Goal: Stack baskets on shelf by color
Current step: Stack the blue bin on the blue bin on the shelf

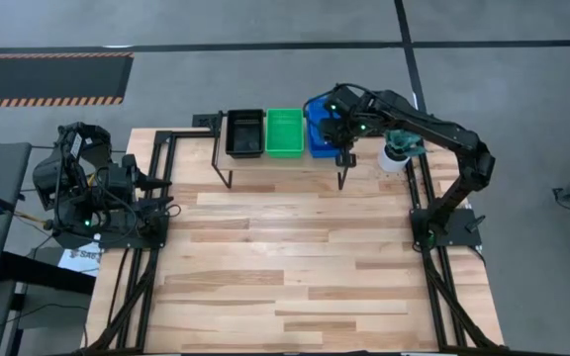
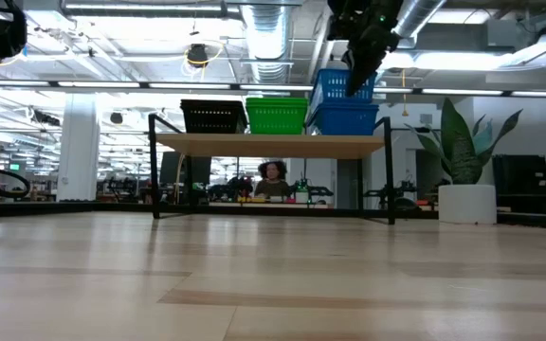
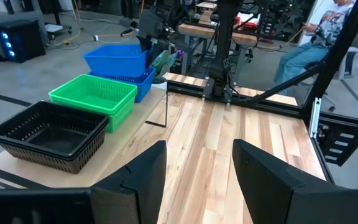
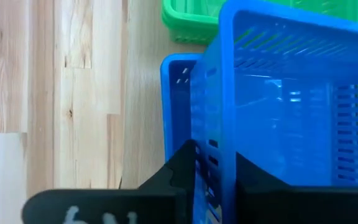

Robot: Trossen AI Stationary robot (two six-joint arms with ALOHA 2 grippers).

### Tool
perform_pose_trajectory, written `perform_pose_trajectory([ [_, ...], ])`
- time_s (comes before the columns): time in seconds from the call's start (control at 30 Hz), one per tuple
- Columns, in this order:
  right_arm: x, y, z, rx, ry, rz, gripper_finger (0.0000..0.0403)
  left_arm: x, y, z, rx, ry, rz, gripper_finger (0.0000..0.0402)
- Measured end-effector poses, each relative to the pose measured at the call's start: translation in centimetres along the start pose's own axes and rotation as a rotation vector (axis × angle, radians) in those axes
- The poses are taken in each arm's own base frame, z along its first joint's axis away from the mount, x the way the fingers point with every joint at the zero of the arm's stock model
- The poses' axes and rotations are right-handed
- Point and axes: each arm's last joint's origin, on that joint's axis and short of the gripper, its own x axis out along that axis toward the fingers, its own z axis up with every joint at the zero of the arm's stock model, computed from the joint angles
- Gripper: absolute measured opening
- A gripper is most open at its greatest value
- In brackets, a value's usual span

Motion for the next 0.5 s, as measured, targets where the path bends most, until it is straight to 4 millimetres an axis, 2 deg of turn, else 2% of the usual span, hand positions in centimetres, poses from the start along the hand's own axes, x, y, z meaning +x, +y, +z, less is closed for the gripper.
perform_pose_trajectory([
  [0.3, 0.01, -0.05, 0.08, 0.013, -0.008, -0.005, 0.0086, 0.00, 0.00, 0.00, 0.000, 0.000, 0.000, 0.0174],
  [0.5, 0.02, -0.16, 0.08, 0.025, -0.012, -0.009, 0.0119, 0.00, 0.00, 0.00, 0.007, 0.000, 0.000, 0.0174],
])
